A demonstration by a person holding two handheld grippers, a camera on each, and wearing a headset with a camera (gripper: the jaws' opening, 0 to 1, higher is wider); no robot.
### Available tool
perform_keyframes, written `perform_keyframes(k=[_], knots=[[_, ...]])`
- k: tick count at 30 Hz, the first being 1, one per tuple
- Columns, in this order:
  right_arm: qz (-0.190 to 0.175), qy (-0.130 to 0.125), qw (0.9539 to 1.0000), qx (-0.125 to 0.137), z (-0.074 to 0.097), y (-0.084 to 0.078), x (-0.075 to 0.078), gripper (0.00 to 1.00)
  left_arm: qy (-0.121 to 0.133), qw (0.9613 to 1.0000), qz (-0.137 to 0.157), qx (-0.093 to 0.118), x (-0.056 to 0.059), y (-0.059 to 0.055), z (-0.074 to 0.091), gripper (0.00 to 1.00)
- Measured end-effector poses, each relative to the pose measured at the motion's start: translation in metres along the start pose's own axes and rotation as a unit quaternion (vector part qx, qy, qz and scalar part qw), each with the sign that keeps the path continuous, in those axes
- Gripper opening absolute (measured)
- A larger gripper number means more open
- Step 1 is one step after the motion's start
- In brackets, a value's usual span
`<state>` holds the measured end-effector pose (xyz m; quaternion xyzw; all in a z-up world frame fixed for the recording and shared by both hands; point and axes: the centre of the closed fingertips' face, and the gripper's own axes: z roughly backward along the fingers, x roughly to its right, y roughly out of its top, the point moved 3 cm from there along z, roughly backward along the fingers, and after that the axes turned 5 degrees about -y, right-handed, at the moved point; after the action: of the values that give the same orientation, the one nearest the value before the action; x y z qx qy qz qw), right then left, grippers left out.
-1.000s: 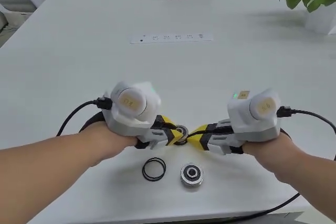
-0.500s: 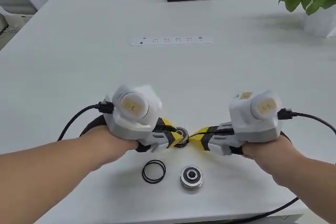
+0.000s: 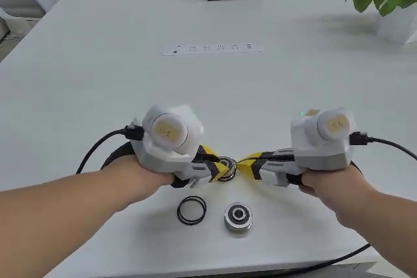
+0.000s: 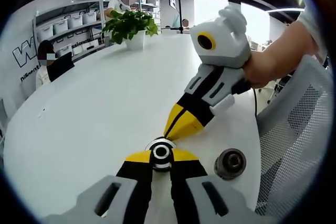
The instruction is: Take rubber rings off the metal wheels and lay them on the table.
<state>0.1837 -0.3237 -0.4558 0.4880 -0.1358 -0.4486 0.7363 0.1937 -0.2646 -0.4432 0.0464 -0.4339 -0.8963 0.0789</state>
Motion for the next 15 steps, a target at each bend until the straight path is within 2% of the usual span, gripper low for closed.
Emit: perform_keyframes(k=[15], knots=[[-0.026,0.003,0.9996,0.012,0.0047,0.0034,-0.0075,0.00,0.001,1.0000,-0.003,0.000,0.0003,0.0010,-0.0011,0.07]])
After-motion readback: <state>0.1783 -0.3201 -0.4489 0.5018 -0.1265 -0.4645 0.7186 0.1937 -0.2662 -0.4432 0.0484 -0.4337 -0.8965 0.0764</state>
